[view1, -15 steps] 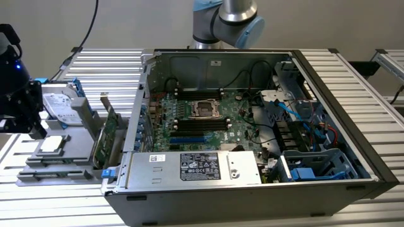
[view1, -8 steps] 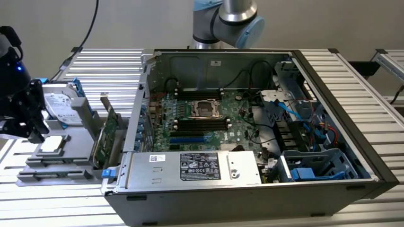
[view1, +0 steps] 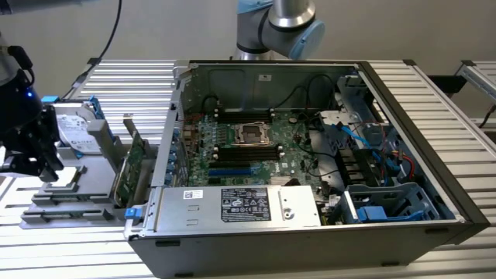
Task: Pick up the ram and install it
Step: 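Pick up the ram and move it above insertion slot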
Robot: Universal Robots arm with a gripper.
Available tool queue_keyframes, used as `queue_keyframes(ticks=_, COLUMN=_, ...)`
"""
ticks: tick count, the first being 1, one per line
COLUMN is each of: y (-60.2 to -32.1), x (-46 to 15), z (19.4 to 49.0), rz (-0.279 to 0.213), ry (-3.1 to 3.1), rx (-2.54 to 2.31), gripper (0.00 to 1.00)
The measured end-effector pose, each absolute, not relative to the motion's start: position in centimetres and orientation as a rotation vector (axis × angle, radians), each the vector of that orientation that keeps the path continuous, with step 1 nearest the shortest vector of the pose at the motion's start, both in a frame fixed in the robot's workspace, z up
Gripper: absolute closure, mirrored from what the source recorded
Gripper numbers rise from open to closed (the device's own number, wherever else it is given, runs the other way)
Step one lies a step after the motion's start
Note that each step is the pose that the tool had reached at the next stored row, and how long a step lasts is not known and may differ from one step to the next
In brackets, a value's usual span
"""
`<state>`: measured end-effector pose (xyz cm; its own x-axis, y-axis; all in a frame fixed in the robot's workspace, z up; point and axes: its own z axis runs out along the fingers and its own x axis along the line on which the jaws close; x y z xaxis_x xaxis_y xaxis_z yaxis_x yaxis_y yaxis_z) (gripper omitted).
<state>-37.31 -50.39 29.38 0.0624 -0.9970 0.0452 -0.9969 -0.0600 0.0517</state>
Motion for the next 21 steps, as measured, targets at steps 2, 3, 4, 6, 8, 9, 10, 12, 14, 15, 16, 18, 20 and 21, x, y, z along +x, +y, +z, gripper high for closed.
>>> queue_keyframes(ticks=2, y=-50.5, x=-37.4, z=29.0, rz=-0.004, ry=-2.105, rx=2.238, gripper=0.70)
queue_keyframes(ticks=3, y=-50.6, x=-37.4, z=28.9, rz=-0.004, ry=-2.105, rx=2.238, gripper=0.70)
queue_keyframes(ticks=4, y=-50.6, x=-37.4, z=28.7, rz=-0.004, ry=-2.105, rx=2.238, gripper=0.70)
queue_keyframes(ticks=6, y=-50.8, x=-37.4, z=28.3, rz=-0.004, ry=-2.105, rx=2.238, gripper=0.70)
queue_keyframes(ticks=8, y=-51.0, x=-37.5, z=27.9, rz=-0.004, ry=-2.105, rx=2.238, gripper=0.70)
queue_keyframes(ticks=9, y=-51.0, x=-37.5, z=27.7, rz=-0.004, ry=-2.105, rx=2.238, gripper=0.70)
queue_keyframes(ticks=10, y=-51.1, x=-37.5, z=27.6, rz=-0.004, ry=-2.105, rx=2.238, gripper=0.70)
queue_keyframes(ticks=12, y=-51.3, x=-37.5, z=27.2, rz=-0.004, ry=-2.105, rx=2.238, gripper=0.70)
queue_keyframes(ticks=14, y=-51.4, x=-37.6, z=26.8, rz=-0.004, ry=-2.105, rx=2.238, gripper=0.70)
queue_keyframes(ticks=15, y=-51.5, x=-37.6, z=26.7, rz=-0.004, ry=-2.105, rx=2.238, gripper=0.70)
queue_keyframes(ticks=16, y=-51.6, x=-37.6, z=26.5, rz=-0.004, ry=-2.105, rx=2.238, gripper=0.70)
queue_keyframes(ticks=18, y=-51.7, x=-37.6, z=26.1, rz=-0.004, ry=-2.105, rx=2.238, gripper=0.70)
queue_keyframes(ticks=20, y=-51.9, x=-37.7, z=25.8, rz=-0.004, ry=-2.105, rx=2.238, gripper=0.70)
queue_keyframes(ticks=21, y=-51.9, x=-37.7, z=25.6, rz=-0.004, ry=-2.105, rx=2.238, gripper=0.70)
